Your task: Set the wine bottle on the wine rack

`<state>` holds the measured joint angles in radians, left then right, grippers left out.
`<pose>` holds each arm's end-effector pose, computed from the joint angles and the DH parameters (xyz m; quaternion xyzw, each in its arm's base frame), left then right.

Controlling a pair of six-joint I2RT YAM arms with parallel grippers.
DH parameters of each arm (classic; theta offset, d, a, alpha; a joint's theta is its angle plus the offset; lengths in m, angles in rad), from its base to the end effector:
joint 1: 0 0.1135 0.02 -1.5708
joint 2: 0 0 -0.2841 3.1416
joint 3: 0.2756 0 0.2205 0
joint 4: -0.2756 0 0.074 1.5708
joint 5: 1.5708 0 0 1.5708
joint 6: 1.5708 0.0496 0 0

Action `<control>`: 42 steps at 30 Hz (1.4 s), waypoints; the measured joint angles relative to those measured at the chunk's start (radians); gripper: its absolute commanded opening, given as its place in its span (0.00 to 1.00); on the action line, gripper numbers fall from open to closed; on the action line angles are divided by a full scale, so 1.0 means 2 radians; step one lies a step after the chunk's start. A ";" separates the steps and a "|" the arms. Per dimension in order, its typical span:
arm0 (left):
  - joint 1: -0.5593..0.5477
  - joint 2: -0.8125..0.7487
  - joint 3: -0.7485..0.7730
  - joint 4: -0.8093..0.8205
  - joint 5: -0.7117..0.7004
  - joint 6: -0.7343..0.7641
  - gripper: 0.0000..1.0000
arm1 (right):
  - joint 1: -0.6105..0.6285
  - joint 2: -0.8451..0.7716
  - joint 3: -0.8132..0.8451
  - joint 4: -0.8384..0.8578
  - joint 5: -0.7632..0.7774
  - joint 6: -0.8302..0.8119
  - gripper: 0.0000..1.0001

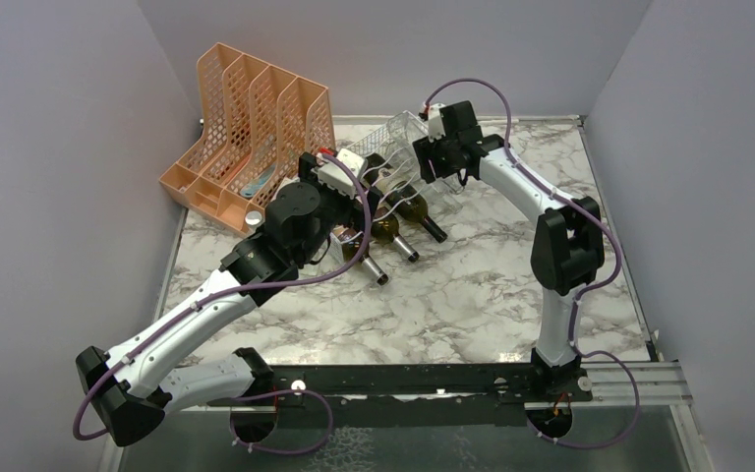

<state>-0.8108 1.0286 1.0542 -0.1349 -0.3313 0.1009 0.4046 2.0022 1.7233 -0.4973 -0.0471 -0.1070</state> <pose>0.1523 -0.1369 0.4091 0.2245 0.7079 -0.1136 0.6599 0.4104 0.1783 0.2843 -0.2421 0.8896 0.0788 0.3793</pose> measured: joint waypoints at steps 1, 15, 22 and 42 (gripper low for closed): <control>0.000 0.000 0.000 0.000 0.001 0.000 0.99 | 0.000 0.000 0.000 0.000 0.002 -0.001 0.69; 0.000 0.000 -0.001 0.003 0.002 0.000 0.99 | -0.001 -0.002 0.005 0.001 0.012 -0.016 0.90; 0.000 -0.005 -0.001 0.002 0.003 0.000 0.99 | -0.001 -0.060 -0.030 0.031 0.019 -0.008 0.90; 0.000 -0.089 0.036 0.002 -0.008 0.003 0.99 | 0.183 -0.212 -0.245 0.271 -0.189 0.059 0.75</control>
<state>-0.8108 0.8501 1.1267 -0.1310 -0.3470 0.1066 0.7712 1.5787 1.2331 0.0452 -0.4248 0.0116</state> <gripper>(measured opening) 0.990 0.745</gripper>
